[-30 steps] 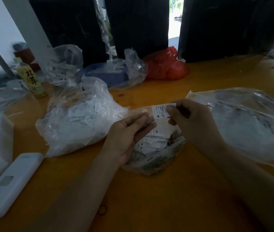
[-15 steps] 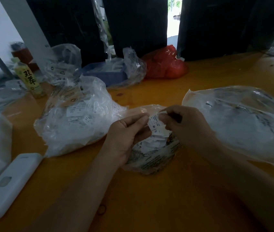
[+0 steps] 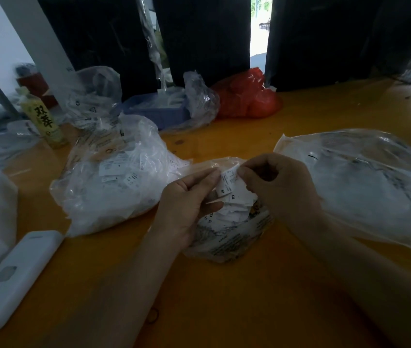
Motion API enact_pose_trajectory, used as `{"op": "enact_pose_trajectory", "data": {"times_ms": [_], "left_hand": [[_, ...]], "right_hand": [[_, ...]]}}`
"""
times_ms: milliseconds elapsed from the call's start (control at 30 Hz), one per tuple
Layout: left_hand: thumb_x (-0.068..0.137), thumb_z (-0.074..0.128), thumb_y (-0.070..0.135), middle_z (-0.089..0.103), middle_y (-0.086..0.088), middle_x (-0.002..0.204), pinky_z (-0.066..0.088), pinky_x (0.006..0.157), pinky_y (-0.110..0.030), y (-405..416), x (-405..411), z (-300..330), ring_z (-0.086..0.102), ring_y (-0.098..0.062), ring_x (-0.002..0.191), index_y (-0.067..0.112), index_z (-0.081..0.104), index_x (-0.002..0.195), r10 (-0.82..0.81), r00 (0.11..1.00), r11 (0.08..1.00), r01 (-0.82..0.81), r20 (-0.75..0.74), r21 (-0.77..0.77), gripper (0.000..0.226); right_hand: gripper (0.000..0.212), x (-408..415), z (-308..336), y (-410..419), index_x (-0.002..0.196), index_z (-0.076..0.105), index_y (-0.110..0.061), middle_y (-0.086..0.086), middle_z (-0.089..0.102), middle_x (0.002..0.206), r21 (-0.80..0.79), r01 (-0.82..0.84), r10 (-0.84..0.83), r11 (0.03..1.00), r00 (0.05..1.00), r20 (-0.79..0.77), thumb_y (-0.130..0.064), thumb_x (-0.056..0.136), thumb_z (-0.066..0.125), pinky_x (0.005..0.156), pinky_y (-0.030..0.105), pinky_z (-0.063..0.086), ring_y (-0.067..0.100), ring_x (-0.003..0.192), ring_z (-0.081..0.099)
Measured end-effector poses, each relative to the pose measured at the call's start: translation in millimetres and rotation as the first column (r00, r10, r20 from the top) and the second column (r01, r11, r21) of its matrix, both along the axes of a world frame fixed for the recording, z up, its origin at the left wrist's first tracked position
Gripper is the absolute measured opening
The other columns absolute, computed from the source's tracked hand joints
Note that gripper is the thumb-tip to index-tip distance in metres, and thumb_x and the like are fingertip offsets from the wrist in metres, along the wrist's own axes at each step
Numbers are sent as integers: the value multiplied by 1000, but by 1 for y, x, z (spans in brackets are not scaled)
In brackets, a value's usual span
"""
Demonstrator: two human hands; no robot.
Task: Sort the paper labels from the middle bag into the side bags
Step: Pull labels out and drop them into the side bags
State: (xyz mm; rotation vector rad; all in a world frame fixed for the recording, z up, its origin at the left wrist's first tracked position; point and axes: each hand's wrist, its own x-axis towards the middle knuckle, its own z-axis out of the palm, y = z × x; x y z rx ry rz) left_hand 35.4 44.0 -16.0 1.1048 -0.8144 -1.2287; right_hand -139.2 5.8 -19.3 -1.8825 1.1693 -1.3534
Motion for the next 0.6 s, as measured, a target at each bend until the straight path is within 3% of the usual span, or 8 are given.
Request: {"op": "enact_pose_trajectory", "data": {"times_ms": [100,200,367,500,567,600], "left_hand": [[70,84,30,82,-5,97,57,55,-18,0,0,0,76,-10,75,16,85,101,5,1000,1000,-5,10,3,35],[69,83,31,81,-3,91,58,55,-18,2,-1,1,76,-11,75,15,85,101,-1,1000,1000,1,3,0,36],[73,82,30,82,-5,104,58,58,-18,2,0,2,79,-12,88,17,85,100,-11,1000,1000,11,-5,-4,30],[70,83,34,81,-5,110,60,65,-20,2,0,2,78,-14,95,21,86,99,-38,999,999,38,16,-15,31],[75,82,33,81,-4,107,61,67,-20,3,-1,3,78,-15,97,23,85,102,-42,993,998,47,108,-47,28],[82,82,29,82,0,102,60,67,-19,4,0,3,78,-12,93,27,82,104,-19,975,996,39,222,-83,22]], "right_hand": [[2,-1,1,1,94,70,-32,-19,69,78,-5,6,-6,1000,1000,28,-32,93,72,63,11,51,-2,76,67],[5,0,2,3,90,68,-40,-19,70,79,22,-40,40,999,999,28,-36,93,70,66,13,54,-2,77,68],[3,5,3,7,93,69,-42,-29,68,87,5,-189,189,982,982,-22,-39,92,69,68,9,50,-3,80,67],[9,4,0,5,98,71,-35,-21,70,86,12,-159,160,987,986,-47,-29,92,72,73,13,53,-2,83,67],[10,1,2,5,98,70,-34,-18,69,86,0,-100,100,995,994,-36,-26,93,71,73,14,54,-1,82,67],[9,0,3,5,99,71,-32,-17,70,87,3,-77,77,997,997,-18,-26,93,71,74,16,55,-1,83,67]]}}
